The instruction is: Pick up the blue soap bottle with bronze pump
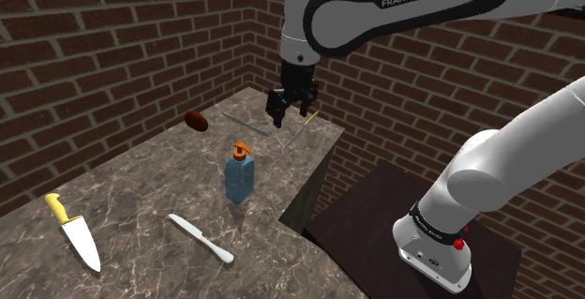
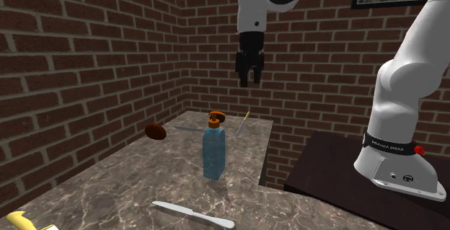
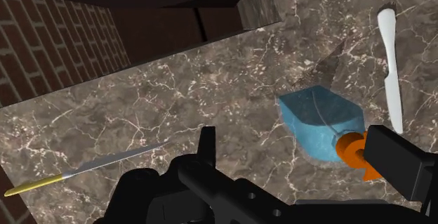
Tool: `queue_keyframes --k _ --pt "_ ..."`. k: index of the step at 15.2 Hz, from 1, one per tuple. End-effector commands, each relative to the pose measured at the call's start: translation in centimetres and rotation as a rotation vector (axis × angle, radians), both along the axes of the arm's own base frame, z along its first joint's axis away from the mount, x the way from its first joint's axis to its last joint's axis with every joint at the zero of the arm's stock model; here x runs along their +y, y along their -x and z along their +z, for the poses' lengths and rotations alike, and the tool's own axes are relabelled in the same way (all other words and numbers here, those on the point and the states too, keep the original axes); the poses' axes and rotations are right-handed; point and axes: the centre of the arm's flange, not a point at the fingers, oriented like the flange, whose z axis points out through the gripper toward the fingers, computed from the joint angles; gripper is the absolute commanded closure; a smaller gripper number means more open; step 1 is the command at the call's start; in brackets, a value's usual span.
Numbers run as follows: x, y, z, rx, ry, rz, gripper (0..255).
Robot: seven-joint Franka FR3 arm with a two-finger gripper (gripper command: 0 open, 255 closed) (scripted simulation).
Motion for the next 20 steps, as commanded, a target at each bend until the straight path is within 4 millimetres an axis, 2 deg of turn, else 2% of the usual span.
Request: queue_keyframes --k 1,10,18,20 --pt "2.0 -1.0 -1.3 -0.005 0.003 0.001 0" --pt "11.4 -6.2 -6.8 -0.020 0.028 0.009 0" --pt "11.7 -6.3 -10.9 -0.020 0.028 0.010 0" --pt "11.7 -6.3 -10.9 -0.020 0.028 0.010 0"
